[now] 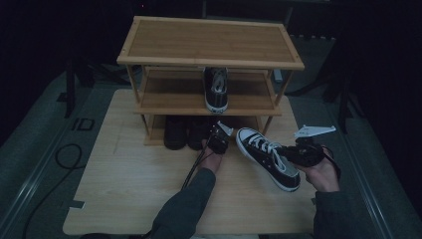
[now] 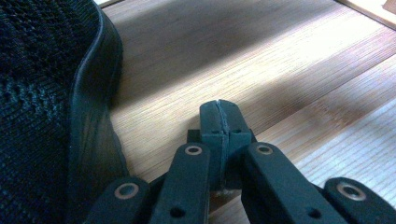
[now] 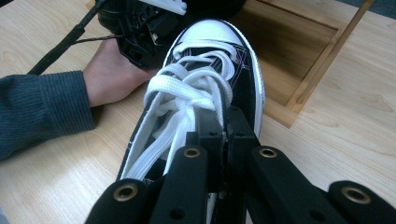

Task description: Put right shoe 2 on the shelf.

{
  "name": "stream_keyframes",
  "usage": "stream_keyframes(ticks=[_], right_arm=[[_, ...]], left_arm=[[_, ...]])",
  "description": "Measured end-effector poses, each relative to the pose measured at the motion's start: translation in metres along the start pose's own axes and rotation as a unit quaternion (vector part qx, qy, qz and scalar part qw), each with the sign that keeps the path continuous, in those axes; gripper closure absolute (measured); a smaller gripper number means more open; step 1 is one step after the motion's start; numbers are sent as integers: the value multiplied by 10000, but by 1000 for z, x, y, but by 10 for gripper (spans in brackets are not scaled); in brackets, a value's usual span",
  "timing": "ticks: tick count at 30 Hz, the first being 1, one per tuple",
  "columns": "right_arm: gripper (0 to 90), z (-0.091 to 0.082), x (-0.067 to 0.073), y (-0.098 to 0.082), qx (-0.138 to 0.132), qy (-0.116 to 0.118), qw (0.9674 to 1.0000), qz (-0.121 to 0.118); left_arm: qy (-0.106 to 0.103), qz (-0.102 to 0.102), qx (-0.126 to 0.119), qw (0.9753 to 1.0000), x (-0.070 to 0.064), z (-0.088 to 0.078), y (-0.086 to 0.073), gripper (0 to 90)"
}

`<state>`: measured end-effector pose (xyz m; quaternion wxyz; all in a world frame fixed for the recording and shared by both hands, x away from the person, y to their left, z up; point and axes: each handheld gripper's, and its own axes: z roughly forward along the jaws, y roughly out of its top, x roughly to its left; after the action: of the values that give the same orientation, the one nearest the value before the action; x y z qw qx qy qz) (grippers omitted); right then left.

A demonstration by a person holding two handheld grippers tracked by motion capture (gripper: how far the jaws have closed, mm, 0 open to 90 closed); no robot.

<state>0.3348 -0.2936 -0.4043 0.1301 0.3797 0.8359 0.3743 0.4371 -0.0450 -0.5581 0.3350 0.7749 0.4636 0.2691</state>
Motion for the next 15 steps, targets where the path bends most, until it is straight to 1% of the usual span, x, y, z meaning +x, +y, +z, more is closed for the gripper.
stream_keyframes(ticks=[12, 15], right_arm=[[884, -10, -3, 8, -39, 59, 9999, -111], [884, -12, -4, 9, -82, 104, 9999, -110]], left_arm=[[1, -4, -2, 10000, 0, 0, 0, 900], [6, -77, -67, 9999, -1, 1, 0, 900]])
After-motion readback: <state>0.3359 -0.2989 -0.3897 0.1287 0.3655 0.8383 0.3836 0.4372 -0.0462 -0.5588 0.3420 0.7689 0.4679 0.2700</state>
